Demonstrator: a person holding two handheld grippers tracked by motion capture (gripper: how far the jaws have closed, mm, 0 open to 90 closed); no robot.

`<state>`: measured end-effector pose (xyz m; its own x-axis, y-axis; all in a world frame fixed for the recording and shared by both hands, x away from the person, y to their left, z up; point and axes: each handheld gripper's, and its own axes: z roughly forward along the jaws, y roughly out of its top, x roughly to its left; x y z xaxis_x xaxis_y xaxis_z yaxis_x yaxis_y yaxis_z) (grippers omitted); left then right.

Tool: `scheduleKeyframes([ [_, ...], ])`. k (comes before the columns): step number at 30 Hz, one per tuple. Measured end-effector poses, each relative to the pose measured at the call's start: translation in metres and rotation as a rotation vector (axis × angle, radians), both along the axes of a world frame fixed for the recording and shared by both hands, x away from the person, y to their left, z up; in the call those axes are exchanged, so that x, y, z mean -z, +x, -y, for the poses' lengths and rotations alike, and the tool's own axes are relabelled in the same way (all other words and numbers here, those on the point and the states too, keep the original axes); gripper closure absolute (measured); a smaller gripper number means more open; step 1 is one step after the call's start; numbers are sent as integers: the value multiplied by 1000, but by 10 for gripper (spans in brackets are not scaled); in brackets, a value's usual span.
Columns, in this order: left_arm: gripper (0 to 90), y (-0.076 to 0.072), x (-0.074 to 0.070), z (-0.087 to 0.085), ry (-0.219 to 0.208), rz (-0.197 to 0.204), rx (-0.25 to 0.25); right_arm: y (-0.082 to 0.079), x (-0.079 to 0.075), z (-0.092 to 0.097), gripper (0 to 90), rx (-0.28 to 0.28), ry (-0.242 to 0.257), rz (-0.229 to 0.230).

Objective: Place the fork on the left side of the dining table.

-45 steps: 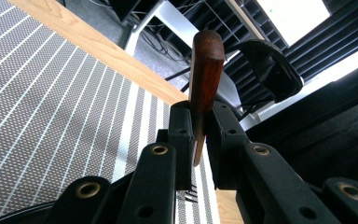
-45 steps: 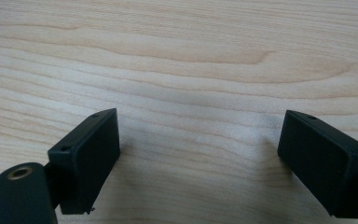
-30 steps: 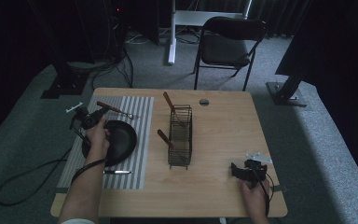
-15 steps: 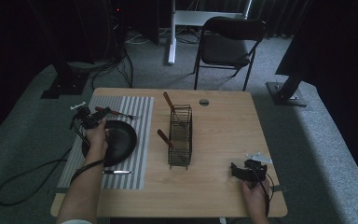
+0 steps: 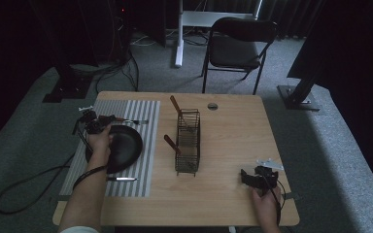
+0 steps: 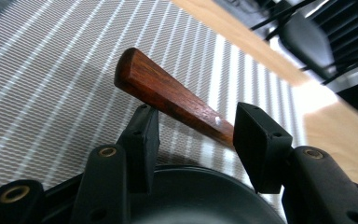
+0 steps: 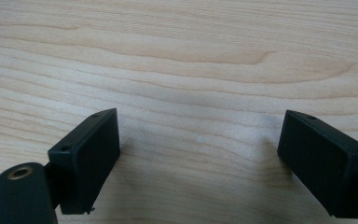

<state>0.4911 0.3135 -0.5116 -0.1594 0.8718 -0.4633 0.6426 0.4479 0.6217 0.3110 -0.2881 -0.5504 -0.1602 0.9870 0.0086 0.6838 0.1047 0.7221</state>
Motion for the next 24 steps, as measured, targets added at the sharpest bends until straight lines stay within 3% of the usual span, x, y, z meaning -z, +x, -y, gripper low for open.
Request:
scheduleKeyframes([
  [3,513,1,-2,1,69,-13,1,0,0,0,125,0,0,0],
  [8,513,2,-4,1,73,-12,14,0,0,0,126,0,0,0],
  [12,513,1,-4,-1,124,-23,19,0,0,0,126,0,0,-1],
  [17,489,-2,-5,-2,109,-17,32,0,0,0,126,0,0,-1],
  [24,479,-8,-9,6,163,-6,70,0,0,0,126,0,0,-1],
])
